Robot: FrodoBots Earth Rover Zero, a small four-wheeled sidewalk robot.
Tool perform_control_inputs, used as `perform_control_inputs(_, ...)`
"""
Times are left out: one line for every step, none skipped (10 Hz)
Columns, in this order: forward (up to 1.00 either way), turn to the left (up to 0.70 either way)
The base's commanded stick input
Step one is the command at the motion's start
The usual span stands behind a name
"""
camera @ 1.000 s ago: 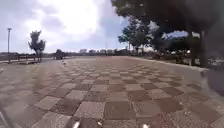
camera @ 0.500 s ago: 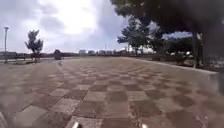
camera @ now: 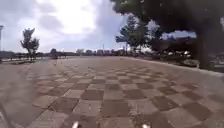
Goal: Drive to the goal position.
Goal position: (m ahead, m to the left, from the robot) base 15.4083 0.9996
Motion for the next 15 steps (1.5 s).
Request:
perform_control_inputs(0.70,0.00)
perform_control_inputs(0.70,0.00)
perform_control_inputs(0.70,0.00)
perform_control_inputs(0.70,0.00)
perform_control_inputs(0.70,0.00)
perform_control_inputs(0.70,0.00)
perform_control_inputs(0.70,0.00)
perform_control_inputs(0.70,0.00)
perform_control_inputs(0.70,0.16)
perform_control_inputs(0.70,0.35)
perform_control_inputs(0.70,0.35)
perform_control_inputs(0.70,0.35)
perform_control_inputs(0.70,0.26)
perform_control_inputs(0.70,0.02)
perform_control_inputs(0.70,0.00)
